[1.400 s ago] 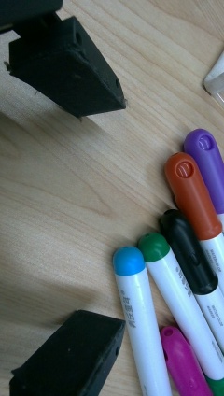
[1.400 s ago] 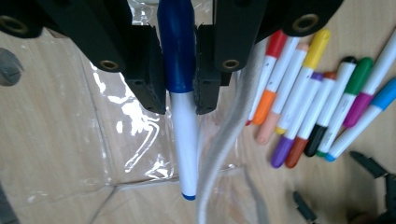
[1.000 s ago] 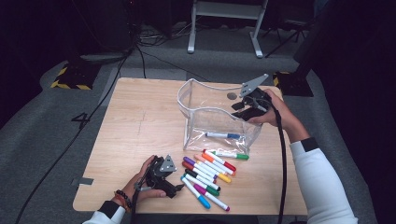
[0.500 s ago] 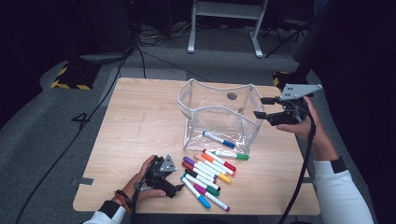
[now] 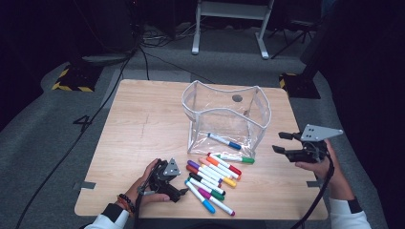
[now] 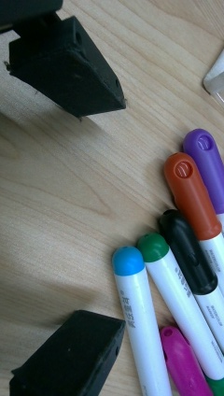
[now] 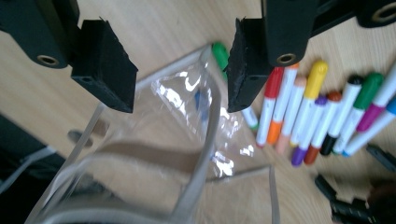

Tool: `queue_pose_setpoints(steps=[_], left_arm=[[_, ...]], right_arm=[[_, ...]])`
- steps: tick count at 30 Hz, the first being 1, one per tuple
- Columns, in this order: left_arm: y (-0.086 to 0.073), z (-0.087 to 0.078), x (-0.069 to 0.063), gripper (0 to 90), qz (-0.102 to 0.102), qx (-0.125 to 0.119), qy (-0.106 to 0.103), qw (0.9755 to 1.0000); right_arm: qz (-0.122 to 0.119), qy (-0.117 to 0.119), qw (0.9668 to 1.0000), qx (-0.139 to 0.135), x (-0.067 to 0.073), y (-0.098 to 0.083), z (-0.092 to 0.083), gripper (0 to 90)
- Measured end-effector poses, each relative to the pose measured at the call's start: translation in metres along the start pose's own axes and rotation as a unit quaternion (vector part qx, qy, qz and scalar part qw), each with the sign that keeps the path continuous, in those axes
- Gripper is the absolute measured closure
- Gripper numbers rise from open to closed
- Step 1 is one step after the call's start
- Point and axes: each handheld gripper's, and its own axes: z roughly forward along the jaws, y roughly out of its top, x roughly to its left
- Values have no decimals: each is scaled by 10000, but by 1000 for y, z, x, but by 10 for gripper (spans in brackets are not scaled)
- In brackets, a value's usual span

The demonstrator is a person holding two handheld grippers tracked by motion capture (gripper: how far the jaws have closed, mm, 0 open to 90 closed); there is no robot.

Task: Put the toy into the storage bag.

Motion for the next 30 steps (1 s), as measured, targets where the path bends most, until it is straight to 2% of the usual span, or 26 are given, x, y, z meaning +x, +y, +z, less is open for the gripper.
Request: queue_pose_setpoints(steps=[4, 8, 11, 13, 17, 19, 22, 23, 25, 26, 28, 30], left_arm=[[0, 0, 0, 5, 0, -2, -6, 10000], [0, 0, 0, 5, 13, -4, -12, 10000], [0, 1, 0, 5, 10, -8, -15, 10000], [0, 1, 0, 6, 14, -8, -15, 10000], [0, 1, 0, 6, 11, -7, -16, 10000], [1, 1, 0, 5, -3, -5, -5, 10000], [1, 1, 0, 5, 6, 5, 1, 10000], [1, 1, 0, 5, 10, 5, -4, 10000], [1, 1, 0, 5, 11, 5, -4, 10000], [1, 1, 0, 5, 9, 5, -1, 10000], [2, 1, 0, 5, 9, 0, -6, 10000], [2, 1, 0, 5, 7, -1, -7, 10000]], right_arm=[[51, 109, 9995, 303, 10, -23, 23, 465], [133, 332, 9986, 380, 21, -40, 49, 518], [254, 605, 9970, 420, 26, -48, 68, 544], [198, 638, 9963, 539, 29, -53, 77, 551], [102, 583, 9960, 664, 32, -60, 90, 533], [46, 424, 9970, 647, 32, -62, 94, 519], [78, 471, 9970, 609, 31, -62, 100, 515], [5, 438, 9967, 687, 31, -62, 104, 515], [-37, 441, 9964, 718, 31, -60, 110, 533], [-35, 374, 9969, 696, 31, -60, 112, 574], [41, 399, 9975, 589, 27, -60, 114, 612], [41, 456, 9969, 640, 28, -60, 114, 608]])
